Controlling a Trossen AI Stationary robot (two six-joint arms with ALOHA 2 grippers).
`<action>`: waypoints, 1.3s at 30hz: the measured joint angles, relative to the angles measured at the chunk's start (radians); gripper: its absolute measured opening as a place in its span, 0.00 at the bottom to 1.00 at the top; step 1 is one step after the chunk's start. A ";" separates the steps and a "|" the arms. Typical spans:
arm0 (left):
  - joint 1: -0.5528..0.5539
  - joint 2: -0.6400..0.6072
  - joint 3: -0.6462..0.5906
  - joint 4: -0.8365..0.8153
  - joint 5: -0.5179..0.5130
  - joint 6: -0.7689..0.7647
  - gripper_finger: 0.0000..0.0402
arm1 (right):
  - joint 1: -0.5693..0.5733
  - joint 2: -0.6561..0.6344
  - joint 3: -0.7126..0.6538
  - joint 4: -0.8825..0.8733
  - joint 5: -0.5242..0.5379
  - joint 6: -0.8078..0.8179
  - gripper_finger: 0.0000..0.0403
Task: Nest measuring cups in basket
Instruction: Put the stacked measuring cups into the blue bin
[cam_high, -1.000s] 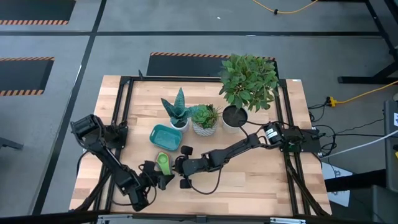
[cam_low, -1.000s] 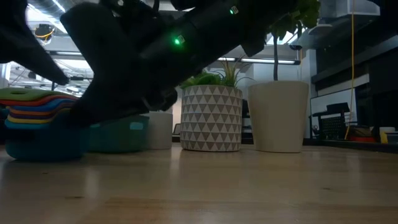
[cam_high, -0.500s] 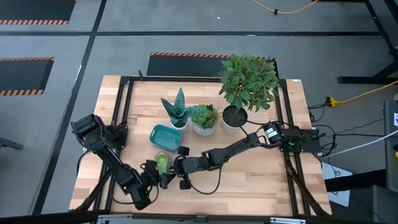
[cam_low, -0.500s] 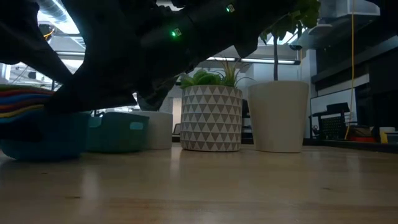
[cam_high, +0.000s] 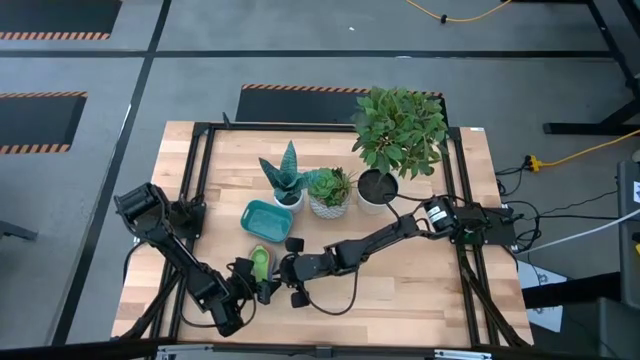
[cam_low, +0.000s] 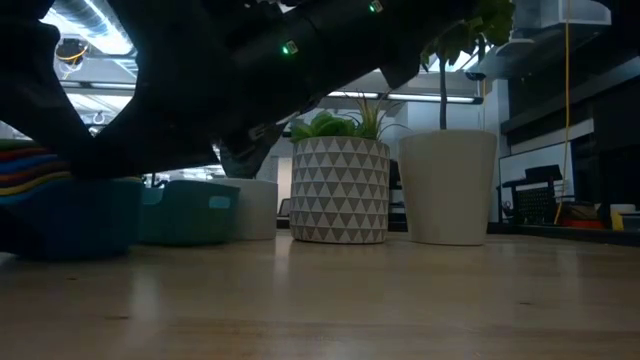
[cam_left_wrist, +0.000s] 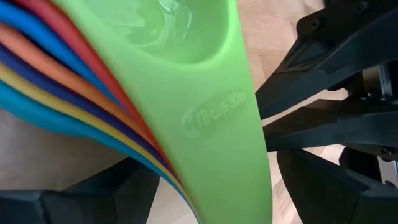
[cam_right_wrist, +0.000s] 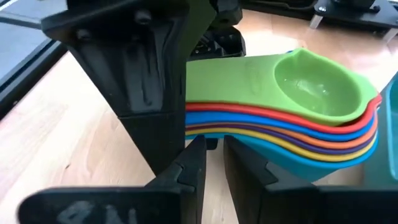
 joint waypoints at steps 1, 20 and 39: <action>0.000 0.000 0.000 0.000 0.000 0.000 0.76 | 0.000 -0.002 0.000 -0.003 0.000 -0.012 0.15; 0.000 -0.001 0.000 -0.013 -0.008 -0.001 0.49 | 0.001 -0.120 0.001 -0.273 0.233 -0.070 0.15; -0.010 -0.001 0.000 -0.013 -0.016 -0.004 0.29 | 0.001 -0.123 0.001 -0.314 0.241 -0.067 0.15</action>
